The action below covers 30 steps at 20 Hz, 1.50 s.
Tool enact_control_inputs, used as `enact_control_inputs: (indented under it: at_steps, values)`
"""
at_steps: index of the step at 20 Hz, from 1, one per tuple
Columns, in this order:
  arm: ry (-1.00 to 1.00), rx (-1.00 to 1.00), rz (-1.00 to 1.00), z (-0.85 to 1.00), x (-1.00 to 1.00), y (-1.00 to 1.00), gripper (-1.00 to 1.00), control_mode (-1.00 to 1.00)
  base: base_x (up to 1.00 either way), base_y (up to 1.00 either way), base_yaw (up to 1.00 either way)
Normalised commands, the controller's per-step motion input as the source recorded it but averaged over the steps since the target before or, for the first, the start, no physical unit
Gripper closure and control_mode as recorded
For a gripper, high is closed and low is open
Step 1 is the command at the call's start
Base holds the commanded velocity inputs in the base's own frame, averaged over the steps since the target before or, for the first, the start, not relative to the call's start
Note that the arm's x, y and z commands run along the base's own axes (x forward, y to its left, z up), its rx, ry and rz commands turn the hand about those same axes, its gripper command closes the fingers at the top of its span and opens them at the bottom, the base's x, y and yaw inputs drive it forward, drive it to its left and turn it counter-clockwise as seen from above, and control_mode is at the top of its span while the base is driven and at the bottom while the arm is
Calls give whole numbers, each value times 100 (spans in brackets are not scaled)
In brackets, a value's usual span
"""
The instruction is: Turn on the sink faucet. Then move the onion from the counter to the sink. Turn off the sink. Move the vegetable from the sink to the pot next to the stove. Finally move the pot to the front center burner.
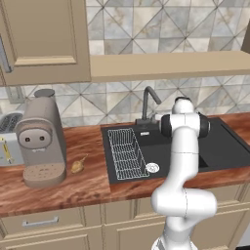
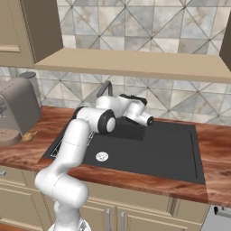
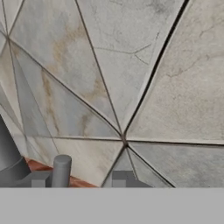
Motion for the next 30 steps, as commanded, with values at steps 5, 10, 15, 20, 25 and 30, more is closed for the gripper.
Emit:
enact_control_inputs:
  at_steps: [5, 10, 15, 20, 25, 30]
  values:
    - [7, 10, -1, -79, -7, -81, 100, -100, 0, 0, 0]
    - [8, 9, -1, -77, -6, -79, 100, -100, 0, 0, 0]
    - [8, 10, 0, -56, -5, -62, 100, -100, 0, 0, 0]
    - [7, 3, 0, 6, -3, -26, -100, -100, 0, 0, 0]
    - [3, 0, -5, 43, -41, -26, -100, -100, 0, 0, 0]
    - [0, 0, -4, 53, -54, -17, -100, -100, 0, 0, 0]
